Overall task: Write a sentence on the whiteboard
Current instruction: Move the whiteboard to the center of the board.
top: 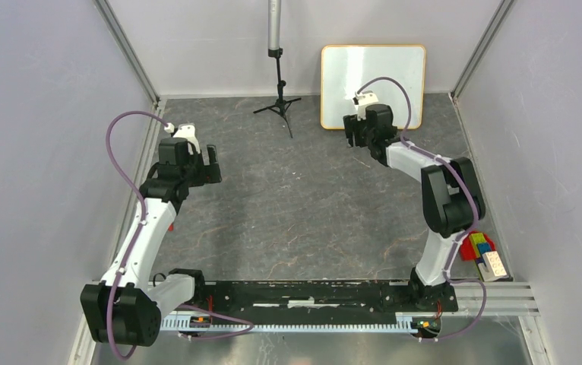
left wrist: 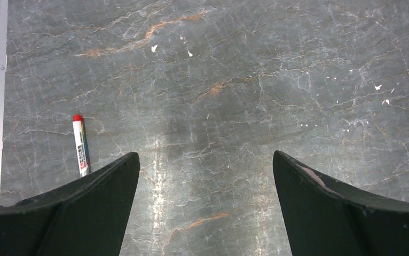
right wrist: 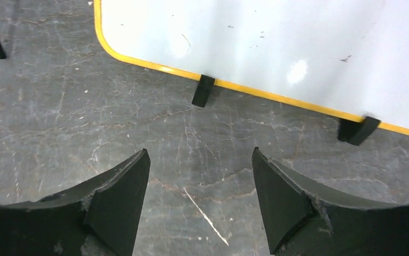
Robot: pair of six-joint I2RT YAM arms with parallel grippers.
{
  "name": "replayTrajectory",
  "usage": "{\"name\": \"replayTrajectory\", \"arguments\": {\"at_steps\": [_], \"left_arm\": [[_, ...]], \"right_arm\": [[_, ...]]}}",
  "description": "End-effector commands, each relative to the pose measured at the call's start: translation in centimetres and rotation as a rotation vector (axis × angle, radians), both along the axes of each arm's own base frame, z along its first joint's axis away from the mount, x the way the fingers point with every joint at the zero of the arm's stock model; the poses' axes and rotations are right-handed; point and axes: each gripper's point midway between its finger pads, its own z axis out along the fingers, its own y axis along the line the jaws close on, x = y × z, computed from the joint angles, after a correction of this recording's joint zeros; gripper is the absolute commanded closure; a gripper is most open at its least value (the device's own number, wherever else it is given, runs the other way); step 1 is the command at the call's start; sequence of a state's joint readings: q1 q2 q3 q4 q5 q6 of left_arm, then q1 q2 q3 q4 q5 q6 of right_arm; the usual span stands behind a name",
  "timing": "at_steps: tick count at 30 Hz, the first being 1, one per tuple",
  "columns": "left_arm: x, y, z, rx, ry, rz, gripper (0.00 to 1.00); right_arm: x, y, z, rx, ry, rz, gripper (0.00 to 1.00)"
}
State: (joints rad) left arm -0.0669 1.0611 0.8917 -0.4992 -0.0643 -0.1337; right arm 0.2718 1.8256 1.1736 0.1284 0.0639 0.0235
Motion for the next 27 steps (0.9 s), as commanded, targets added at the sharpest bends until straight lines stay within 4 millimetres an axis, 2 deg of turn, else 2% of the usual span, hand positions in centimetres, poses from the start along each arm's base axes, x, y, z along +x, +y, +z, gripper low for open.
{"name": "replayTrajectory", "arguments": {"at_steps": [1, 6, 12, 19, 27], "left_arm": [[0.8, 0.1, 1.3, -0.035, -0.066, 0.045, 0.0], [0.7, 0.2, 1.1, -0.031, -0.064, 0.052, 0.0], [0.8, 0.3, 1.0, -0.033, -0.067, 0.059, 0.0], [0.8, 0.1, 0.5, -0.042, -0.06, 0.058, 0.0], [0.8, 0.2, 0.2, -0.039, -0.052, 0.064, 0.0]], "right_arm": [[2.1, 0.2, -0.5, -0.005, 0.014, -0.073, 0.27], [3.8, 0.4, -2.0, -0.001, 0.029, -0.108, 0.36], [5.5, 0.7, -3.6, 0.0, 0.044, -0.137, 0.42], [7.7, 1.0, -4.5, 0.004, 0.039, -0.169, 0.46], [8.7, 1.1, -5.8, 0.002, 0.051, -0.183, 0.6]]}}
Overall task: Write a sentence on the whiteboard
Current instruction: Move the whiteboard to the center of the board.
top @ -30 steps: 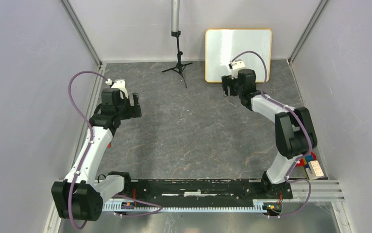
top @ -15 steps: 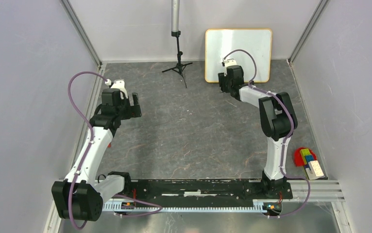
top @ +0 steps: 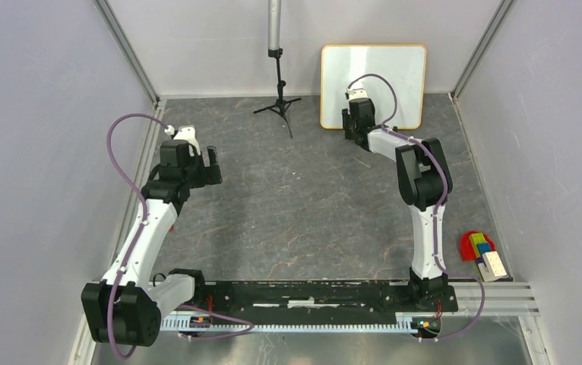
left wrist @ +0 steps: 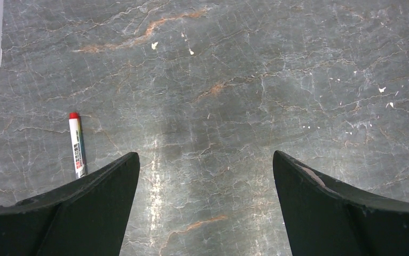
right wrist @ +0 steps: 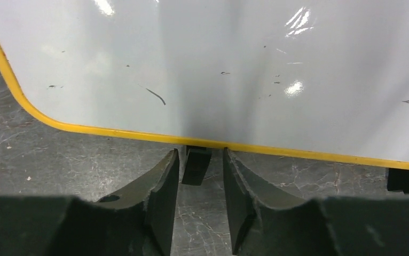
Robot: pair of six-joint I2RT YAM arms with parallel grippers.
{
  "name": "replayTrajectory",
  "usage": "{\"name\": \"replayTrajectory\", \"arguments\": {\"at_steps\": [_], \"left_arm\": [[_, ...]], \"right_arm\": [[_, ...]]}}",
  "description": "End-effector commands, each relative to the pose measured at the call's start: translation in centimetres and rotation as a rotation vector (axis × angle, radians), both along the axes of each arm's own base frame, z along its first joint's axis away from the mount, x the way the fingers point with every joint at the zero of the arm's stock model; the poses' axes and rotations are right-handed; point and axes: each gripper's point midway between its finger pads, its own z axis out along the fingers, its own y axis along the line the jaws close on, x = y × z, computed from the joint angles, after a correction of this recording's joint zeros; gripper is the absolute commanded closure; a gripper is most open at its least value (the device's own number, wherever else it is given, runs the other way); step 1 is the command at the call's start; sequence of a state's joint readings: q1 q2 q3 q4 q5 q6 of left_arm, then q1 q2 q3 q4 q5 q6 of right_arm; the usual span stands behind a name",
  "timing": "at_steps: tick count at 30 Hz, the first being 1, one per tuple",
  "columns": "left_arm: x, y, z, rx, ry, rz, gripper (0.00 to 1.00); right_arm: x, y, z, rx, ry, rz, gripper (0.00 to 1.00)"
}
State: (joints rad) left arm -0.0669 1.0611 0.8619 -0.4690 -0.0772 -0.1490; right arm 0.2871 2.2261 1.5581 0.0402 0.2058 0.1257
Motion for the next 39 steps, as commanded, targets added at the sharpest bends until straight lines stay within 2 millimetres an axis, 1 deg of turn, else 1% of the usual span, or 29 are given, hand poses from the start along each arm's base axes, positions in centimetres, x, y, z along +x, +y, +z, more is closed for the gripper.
{"name": "replayTrajectory", "arguments": {"at_steps": [1, 5, 7, 8, 9, 10, 14, 17, 18, 21, 27, 29, 33, 37, 39], "left_arm": [[0.8, 0.1, 0.8, -0.034, -0.05, 0.045, 0.0], [0.9, 0.2, 0.9, -0.032, -0.053, 0.05, 0.0], [0.8, 0.1, 0.8, -0.033, -0.05, 0.049, 0.0], [0.8, 0.1, 0.9, -0.035, -0.052, 0.046, 0.0], [0.8, 0.0, 0.9, -0.038, -0.053, 0.042, 0.0], [0.7, -0.1, 0.9, -0.041, -0.054, 0.039, 0.0], [0.6, -0.1, 1.2, -0.045, -0.063, 0.038, 0.0], [0.6, -0.2, 1.3, -0.051, -0.068, 0.034, 0.0], [0.6, -0.3, 1.4, -0.054, -0.07, 0.032, 0.0], [0.5, -0.4, 1.5, -0.057, -0.073, 0.029, 0.0], [0.4, -0.6, 1.7, -0.066, -0.078, 0.023, 0.0], [0.5, -0.6, 1.8, -0.068, -0.082, 0.022, 0.0], [0.4, -0.5, 2.3, -0.069, -0.093, 0.031, 0.0], [0.2, -0.4, 2.6, -0.066, -0.101, 0.032, 0.0], [0.1, -0.3, 2.9, -0.064, -0.111, 0.037, 0.0]], "right_arm": [[1.4, 0.3, 0.9, 0.013, -0.039, -0.023, 0.63], [0.9, 0.0, 0.7, -0.005, -0.024, -0.019, 0.81], [0.3, 0.0, 0.6, -0.008, -0.012, -0.005, 0.89], [0.0, 0.0, 0.9, -0.008, -0.013, 0.0, 0.93], [-0.5, -0.2, 0.7, -0.012, -0.005, 0.002, 0.98], [-0.8, -0.3, 1.1, -0.013, -0.012, 0.0, 1.0], [-2.9, -0.7, 1.6, -0.012, 0.002, 0.013, 1.0], [-5.0, -0.9, 1.7, 0.0, 0.023, 0.027, 1.0], [-5.8, -1.0, 1.5, 0.003, 0.034, 0.034, 1.0], [-7.8, -1.1, 1.8, 0.018, 0.048, 0.057, 1.0], [-12.8, -1.0, 1.6, 0.047, 0.089, 0.11, 1.0], [-14.9, -1.0, 0.8, 0.046, 0.11, 0.128, 1.0], [-18.3, -0.3, 0.7, 0.049, 0.138, 0.175, 1.0], [-21.4, 1.2, 1.0, 0.069, 0.14, 0.247, 1.0], [-23.0, 2.0, 0.9, 0.071, 0.147, 0.289, 1.0]]}}
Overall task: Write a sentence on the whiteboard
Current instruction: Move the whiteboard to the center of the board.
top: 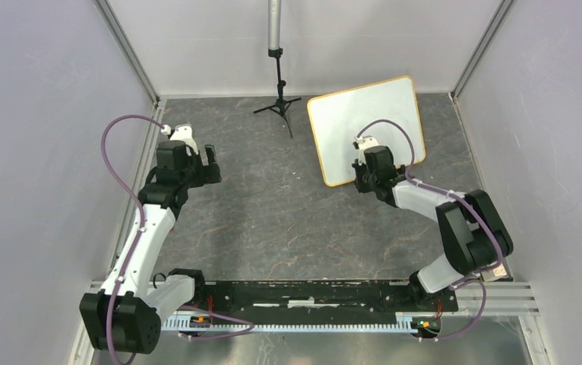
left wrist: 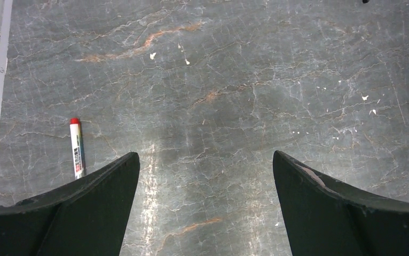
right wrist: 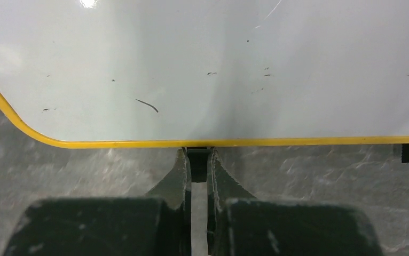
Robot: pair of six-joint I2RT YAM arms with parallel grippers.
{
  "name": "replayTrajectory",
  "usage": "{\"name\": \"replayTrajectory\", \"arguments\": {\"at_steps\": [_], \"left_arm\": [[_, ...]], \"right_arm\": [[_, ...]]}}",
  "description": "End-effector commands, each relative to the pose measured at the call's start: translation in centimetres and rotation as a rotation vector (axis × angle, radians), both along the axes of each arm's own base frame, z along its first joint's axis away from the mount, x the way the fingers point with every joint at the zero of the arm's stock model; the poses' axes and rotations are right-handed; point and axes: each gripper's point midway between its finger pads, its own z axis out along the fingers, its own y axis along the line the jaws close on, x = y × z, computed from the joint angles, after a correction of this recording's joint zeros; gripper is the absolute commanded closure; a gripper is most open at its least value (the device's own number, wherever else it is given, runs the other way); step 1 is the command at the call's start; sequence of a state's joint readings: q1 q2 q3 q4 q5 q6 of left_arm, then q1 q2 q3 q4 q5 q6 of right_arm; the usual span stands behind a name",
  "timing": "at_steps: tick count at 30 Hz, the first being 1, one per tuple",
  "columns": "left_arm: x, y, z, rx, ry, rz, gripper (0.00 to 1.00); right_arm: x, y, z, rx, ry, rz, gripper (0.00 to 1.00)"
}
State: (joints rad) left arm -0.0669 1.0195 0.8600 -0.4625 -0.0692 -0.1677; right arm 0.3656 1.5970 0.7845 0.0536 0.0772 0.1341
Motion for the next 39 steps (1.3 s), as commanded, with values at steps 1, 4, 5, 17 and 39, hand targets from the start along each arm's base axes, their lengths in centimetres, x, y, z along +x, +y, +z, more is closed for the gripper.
{"name": "replayTrajectory", "arguments": {"at_steps": [1, 4, 5, 17, 39], "left_arm": [[0.2, -0.1, 1.8, -0.043, -0.069, 0.032, 0.0], [0.1, -0.1, 2.1, -0.044, -0.081, 0.033, 0.0], [0.0, -0.1, 2.1, -0.044, -0.079, 0.033, 0.0], [-0.1, 0.6, 2.8, -0.035, -0.092, 0.074, 0.0], [-0.2, 0.1, 3.4, -0.029, -0.09, 0.03, 0.0]], "right_arm": [[-3.7, 2.7, 0.8, 0.037, 0.0, 0.134, 1.0], [-5.9, 3.9, 0.3, 0.023, 0.02, 0.202, 1.0], [-6.6, 4.2, 0.3, 0.023, 0.021, 0.218, 1.0], [-13.5, 7.6, 0.7, 0.041, 0.061, 0.451, 1.0], [-14.5, 5.5, 5.8, -0.099, 0.008, 0.697, 0.25]]}}
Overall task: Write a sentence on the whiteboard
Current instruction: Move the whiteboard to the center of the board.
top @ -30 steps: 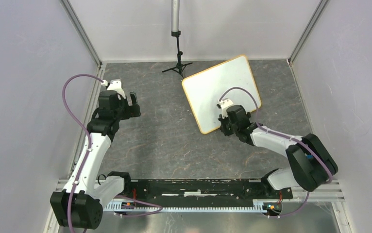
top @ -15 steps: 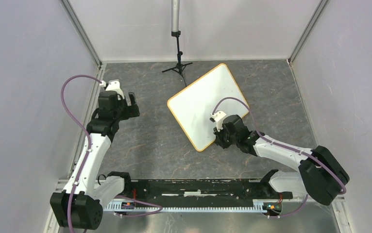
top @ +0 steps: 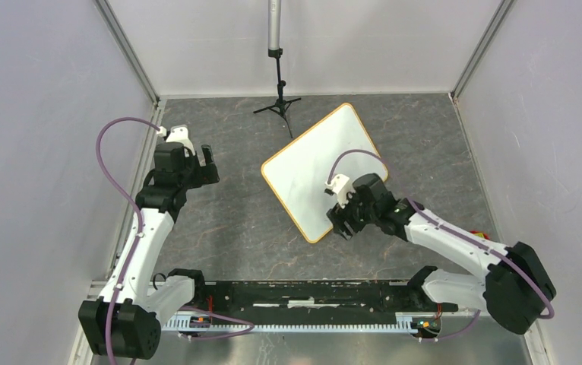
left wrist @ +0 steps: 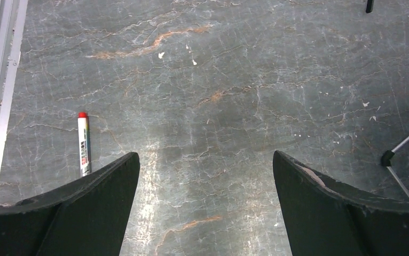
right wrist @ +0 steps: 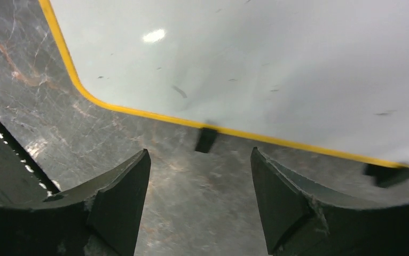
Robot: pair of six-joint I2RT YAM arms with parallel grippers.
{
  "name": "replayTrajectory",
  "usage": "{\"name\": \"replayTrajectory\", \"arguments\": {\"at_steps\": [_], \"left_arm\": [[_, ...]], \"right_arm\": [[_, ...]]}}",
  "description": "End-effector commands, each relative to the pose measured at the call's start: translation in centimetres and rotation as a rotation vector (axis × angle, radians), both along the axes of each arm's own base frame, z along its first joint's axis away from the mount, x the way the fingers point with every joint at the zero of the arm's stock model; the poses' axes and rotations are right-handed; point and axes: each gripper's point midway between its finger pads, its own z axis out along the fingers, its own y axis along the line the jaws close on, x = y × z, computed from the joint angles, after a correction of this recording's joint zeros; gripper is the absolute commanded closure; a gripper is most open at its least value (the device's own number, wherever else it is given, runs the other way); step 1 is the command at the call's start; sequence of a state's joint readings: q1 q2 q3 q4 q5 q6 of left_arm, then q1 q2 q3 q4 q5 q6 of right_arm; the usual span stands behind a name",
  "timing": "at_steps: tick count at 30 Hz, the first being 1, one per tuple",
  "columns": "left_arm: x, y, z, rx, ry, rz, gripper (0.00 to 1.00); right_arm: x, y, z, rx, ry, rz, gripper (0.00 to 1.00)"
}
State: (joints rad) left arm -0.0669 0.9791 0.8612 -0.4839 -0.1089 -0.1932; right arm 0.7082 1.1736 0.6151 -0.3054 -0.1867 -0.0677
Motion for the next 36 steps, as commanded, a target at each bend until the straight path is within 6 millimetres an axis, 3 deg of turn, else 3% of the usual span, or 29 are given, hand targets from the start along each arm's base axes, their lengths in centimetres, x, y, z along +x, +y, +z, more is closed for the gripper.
{"name": "replayTrajectory", "arguments": {"at_steps": [1, 6, 11, 14, 20, 29, 36], "left_arm": [[0.4, -0.6, 2.8, -0.032, -0.075, -0.024, 0.0], [0.3, -1.0, 3.1, -0.034, -0.082, -0.05, 0.0], [0.4, -0.9, 3.0, -0.027, -0.079, -0.047, 0.0], [0.4, -0.8, 2.9, -0.025, -0.079, -0.045, 0.0], [0.3, -0.6, 3.1, -0.021, -0.084, -0.035, 0.0], [0.6, -0.6, 2.7, -0.027, -0.071, -0.025, 0.0], [0.6, -0.4, 2.8, -0.02, -0.072, -0.017, 0.0]], "right_arm": [[3.3, -3.4, 3.6, -0.079, -0.142, 0.013, 0.25], [7.0, -8.2, 3.3, -0.184, -0.166, -0.077, 0.31], [9.6, -10.3, 2.7, -0.251, -0.171, -0.093, 0.45], [10.9, -11.0, 2.3, -0.276, -0.158, -0.099, 0.46], [12.3, -11.7, 1.4, -0.301, -0.145, -0.099, 0.45], [13.2, -10.5, 0.6, -0.237, -0.105, -0.083, 0.47], [13.4, -10.4, -1.1, -0.252, -0.057, -0.085, 0.55]]}}
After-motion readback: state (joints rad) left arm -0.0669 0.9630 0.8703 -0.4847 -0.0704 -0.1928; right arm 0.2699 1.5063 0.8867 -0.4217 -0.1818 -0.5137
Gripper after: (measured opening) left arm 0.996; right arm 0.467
